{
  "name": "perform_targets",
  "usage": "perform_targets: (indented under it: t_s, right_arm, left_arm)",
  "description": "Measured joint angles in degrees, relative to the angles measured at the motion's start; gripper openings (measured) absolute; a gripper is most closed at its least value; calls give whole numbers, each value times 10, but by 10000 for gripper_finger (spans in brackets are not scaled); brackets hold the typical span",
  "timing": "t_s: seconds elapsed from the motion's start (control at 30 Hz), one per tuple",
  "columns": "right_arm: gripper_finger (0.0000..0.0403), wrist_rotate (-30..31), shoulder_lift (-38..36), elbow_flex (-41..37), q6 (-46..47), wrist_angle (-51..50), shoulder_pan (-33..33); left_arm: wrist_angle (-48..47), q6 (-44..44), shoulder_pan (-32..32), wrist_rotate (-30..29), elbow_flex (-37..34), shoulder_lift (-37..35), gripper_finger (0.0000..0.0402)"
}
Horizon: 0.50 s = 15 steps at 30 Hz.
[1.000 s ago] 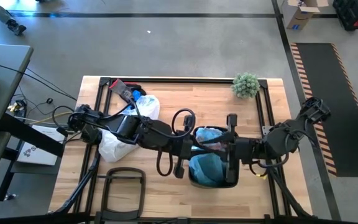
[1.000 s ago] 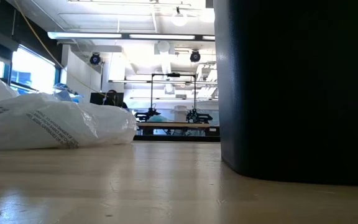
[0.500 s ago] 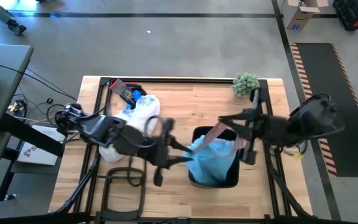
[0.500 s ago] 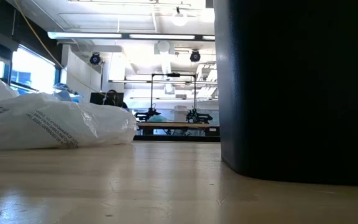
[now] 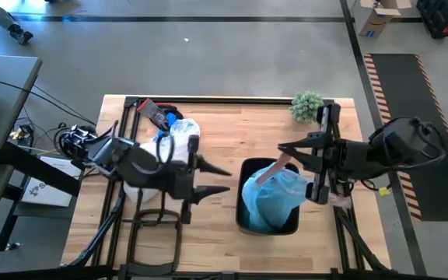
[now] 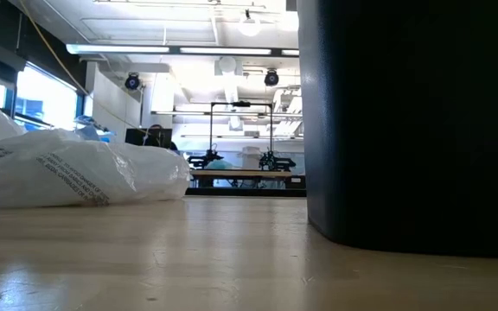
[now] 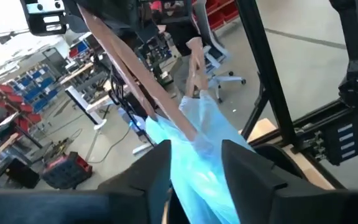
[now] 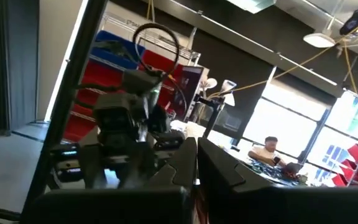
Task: Place trash/remove bag and relplace
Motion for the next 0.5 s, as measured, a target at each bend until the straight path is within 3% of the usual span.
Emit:
perform_targets:
  t_s: [0.13,0.27,0.4,0.5]
  right_arm:
    - [0,-23,5,0,22,-20,0]
    - [0,-46,5,0,54,-43,0]
    - [0,-46,5,0,64,-53,0]
    - [0,-46,5,0,71,-58,0]
  left_arm:
    - [21,13,53,65,0,11,168]
    - [78,7,111,191,0,32,198]
    - [179,-19,150,302,0,66,210]
    - [243,-36,164,333,0,93,211]
